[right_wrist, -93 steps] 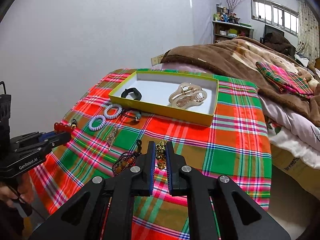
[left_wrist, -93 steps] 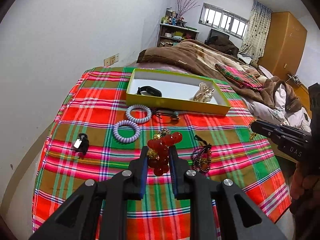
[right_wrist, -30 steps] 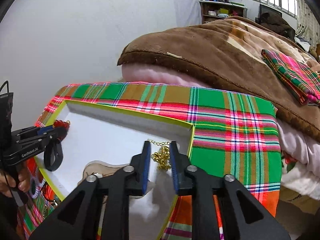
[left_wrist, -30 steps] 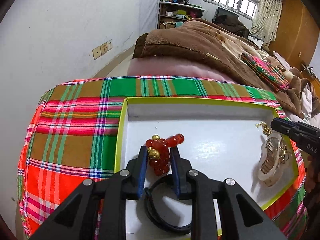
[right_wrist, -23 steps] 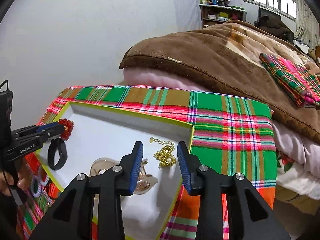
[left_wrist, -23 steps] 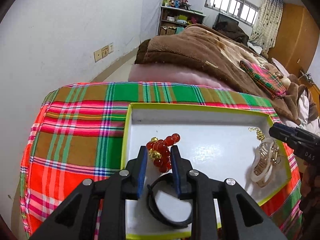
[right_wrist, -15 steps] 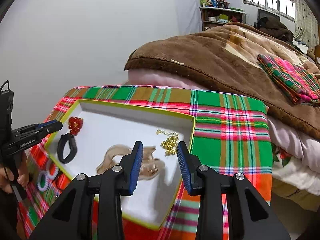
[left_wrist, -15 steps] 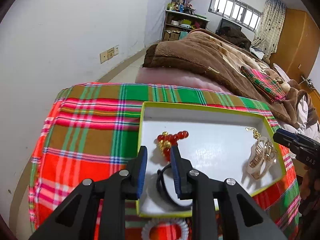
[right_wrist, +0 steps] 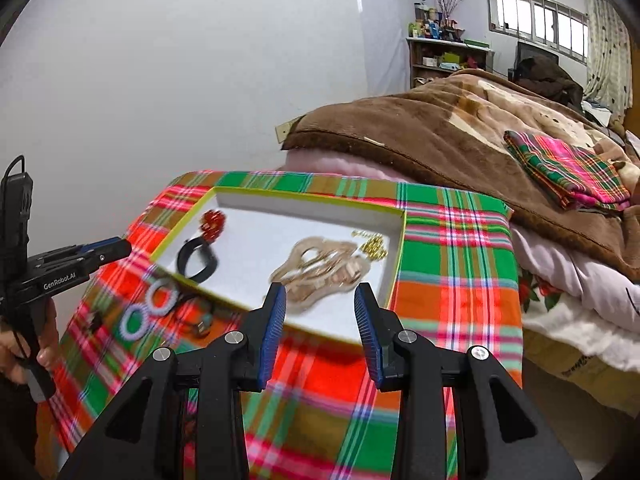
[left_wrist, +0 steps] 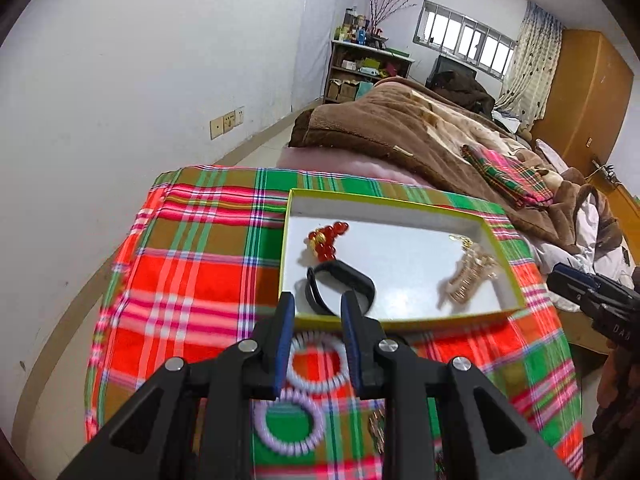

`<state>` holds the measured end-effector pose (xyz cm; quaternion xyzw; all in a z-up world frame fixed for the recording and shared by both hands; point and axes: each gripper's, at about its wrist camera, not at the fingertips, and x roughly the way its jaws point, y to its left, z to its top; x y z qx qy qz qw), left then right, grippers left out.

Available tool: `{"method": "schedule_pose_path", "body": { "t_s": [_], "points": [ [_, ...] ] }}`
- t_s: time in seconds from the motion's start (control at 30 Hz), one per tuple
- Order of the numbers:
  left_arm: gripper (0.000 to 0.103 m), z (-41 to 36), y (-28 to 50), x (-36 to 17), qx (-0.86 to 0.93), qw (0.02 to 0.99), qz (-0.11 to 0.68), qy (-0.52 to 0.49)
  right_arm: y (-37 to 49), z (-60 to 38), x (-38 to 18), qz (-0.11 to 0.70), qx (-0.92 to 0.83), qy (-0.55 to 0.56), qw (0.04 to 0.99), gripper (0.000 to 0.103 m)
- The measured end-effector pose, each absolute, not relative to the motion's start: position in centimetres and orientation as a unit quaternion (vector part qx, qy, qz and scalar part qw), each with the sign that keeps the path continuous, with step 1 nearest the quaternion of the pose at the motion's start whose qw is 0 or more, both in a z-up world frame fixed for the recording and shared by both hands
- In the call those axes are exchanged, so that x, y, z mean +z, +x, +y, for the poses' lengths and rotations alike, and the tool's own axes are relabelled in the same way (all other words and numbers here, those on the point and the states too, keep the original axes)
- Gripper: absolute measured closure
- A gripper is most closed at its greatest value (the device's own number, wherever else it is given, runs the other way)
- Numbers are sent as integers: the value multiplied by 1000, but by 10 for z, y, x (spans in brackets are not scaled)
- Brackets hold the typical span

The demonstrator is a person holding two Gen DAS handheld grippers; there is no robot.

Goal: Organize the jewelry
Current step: 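Withdraw both open tools from the box toward the remaining jewelry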

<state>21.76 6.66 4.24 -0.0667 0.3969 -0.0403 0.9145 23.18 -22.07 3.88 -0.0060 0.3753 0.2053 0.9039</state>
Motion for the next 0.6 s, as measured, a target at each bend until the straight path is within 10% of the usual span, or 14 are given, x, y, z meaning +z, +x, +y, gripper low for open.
{"method": "schedule_pose_path", "body": {
  "t_s": [0.6],
  "points": [
    [78,56,116,49,-45,921,381,-72,135,-218,48,359,216,-16,908,66]
  ]
}}
